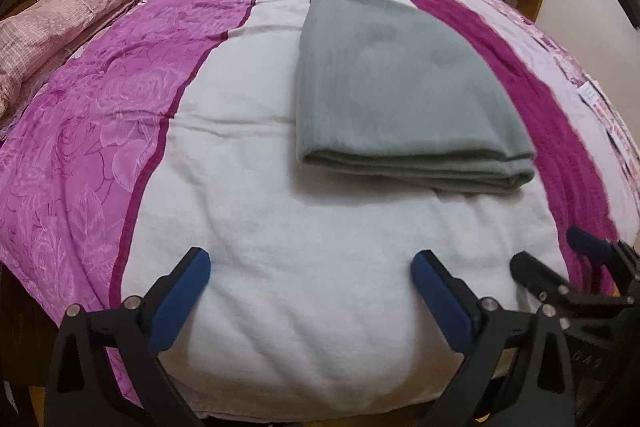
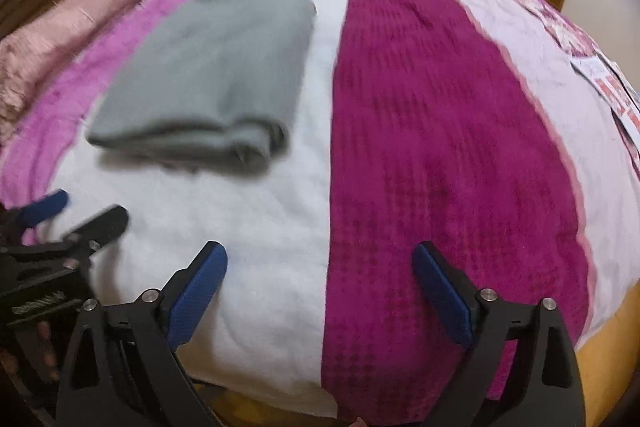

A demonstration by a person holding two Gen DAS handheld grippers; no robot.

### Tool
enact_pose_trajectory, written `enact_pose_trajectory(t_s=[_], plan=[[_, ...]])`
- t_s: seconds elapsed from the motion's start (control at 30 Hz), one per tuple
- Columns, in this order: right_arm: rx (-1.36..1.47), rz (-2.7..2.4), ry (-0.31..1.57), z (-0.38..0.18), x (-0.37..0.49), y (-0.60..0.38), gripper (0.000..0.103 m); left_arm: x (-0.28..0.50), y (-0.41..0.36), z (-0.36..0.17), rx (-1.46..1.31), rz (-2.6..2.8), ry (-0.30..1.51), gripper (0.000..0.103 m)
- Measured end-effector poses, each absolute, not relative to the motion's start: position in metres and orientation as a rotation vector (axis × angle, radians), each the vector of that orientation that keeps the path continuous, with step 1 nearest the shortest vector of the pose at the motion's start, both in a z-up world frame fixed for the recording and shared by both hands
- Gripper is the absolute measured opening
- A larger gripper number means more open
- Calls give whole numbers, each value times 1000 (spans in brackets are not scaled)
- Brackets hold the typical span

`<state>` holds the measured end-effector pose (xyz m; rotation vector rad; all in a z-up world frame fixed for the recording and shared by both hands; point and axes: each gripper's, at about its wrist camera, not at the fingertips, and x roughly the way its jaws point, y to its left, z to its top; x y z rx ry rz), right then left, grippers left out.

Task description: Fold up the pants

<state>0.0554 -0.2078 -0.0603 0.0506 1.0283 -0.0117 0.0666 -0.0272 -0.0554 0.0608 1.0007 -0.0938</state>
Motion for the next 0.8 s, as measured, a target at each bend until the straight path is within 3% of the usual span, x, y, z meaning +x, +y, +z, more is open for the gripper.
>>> enact_pose_trajectory(t_s=[0.23,0.8], plan=[[76,-23,992,-66,54,-208,98,66,-28,-60,80,-86,998,103],[79,-26,953,-69,48,-206,99,66,-28,-60,80,-91,997,103]])
